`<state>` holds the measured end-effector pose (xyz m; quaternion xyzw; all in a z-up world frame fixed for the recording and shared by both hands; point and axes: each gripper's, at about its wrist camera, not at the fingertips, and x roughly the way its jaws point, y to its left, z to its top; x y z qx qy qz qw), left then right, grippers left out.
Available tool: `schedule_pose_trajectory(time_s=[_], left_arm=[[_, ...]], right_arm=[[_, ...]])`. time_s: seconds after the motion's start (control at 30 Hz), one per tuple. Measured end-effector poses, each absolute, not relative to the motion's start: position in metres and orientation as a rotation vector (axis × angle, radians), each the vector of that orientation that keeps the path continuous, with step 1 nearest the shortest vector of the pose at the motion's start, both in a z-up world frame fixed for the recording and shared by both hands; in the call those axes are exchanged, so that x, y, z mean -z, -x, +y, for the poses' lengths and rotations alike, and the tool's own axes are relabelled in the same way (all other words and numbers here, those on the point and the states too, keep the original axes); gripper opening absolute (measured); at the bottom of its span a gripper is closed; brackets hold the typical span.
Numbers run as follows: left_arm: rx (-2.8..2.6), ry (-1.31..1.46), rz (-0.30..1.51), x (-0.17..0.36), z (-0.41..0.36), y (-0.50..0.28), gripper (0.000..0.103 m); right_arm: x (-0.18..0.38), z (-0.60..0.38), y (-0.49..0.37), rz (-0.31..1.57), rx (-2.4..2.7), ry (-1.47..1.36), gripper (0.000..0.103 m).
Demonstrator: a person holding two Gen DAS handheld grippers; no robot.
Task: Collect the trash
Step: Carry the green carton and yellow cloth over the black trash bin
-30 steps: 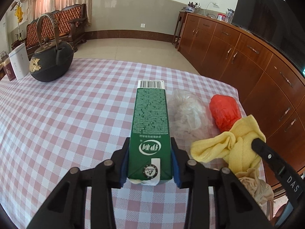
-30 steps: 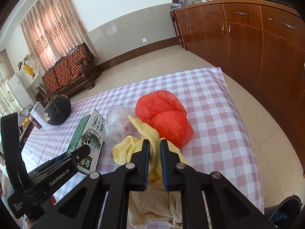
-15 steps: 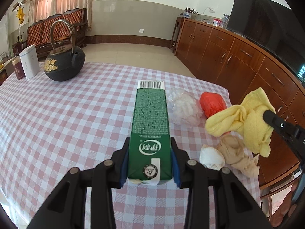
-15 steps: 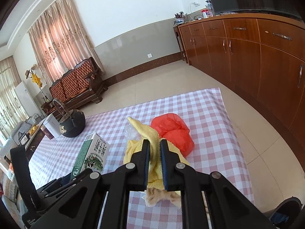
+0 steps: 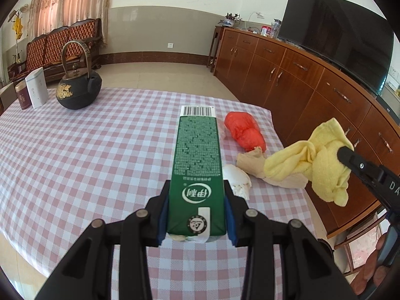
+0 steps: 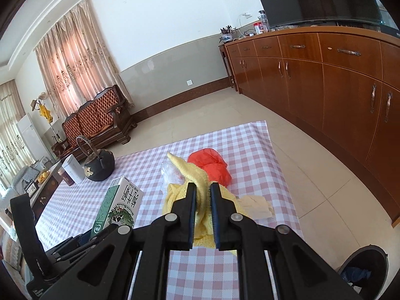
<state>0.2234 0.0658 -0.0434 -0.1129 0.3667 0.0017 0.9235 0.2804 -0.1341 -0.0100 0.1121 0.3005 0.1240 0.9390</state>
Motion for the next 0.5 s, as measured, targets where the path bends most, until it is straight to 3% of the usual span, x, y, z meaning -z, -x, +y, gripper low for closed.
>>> schedule_pose_trajectory(time_s=[0.5], left_arm=[[0.113, 0.187, 0.759, 0.037, 0.006, -0.193, 0.039]], right_arm=[[0.018, -0.183, -0.220, 0.635, -0.189, -0.266, 0.012]])
